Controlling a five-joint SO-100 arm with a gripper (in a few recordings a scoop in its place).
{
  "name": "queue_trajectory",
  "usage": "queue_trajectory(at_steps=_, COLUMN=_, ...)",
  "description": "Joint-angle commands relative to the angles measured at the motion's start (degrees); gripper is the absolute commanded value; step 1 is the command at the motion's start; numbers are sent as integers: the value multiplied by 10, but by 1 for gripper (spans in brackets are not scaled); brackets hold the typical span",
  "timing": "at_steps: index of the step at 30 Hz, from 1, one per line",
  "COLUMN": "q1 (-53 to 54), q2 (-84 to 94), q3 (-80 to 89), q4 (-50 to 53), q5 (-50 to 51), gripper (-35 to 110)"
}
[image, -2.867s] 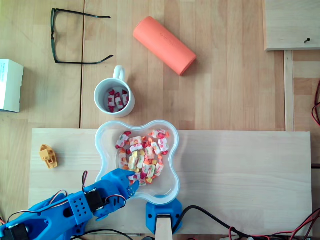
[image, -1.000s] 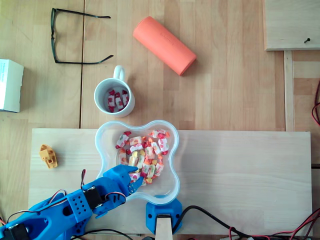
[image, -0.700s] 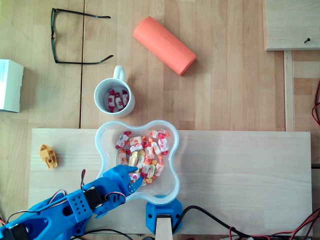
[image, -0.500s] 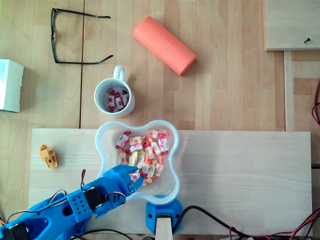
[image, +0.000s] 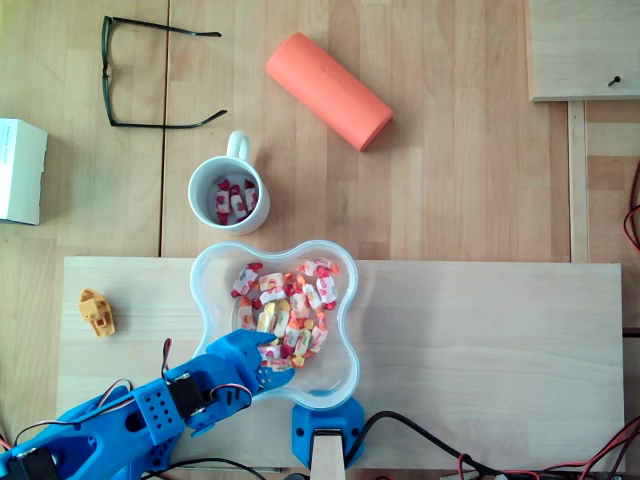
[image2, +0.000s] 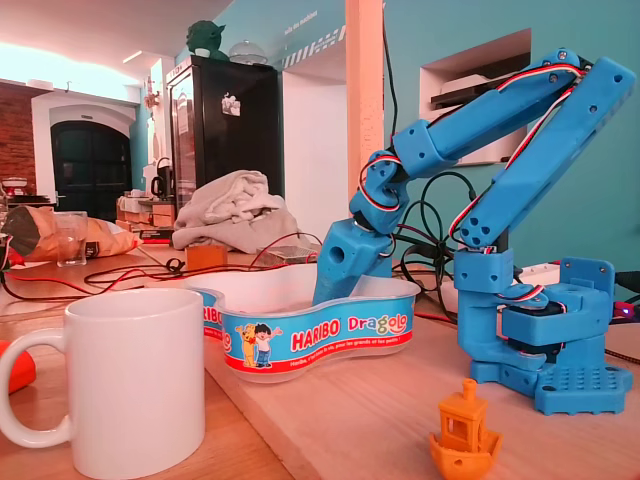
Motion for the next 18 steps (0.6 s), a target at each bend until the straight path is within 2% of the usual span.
queue_trajectory(at_steps=1, q1=-4, q2=10, q3=-6, q4=1, q5=8, gripper=25)
queue_trajectory(at_steps=18, q1=-5, q2=16, q3=27, q4=4, q5=16, gripper=19)
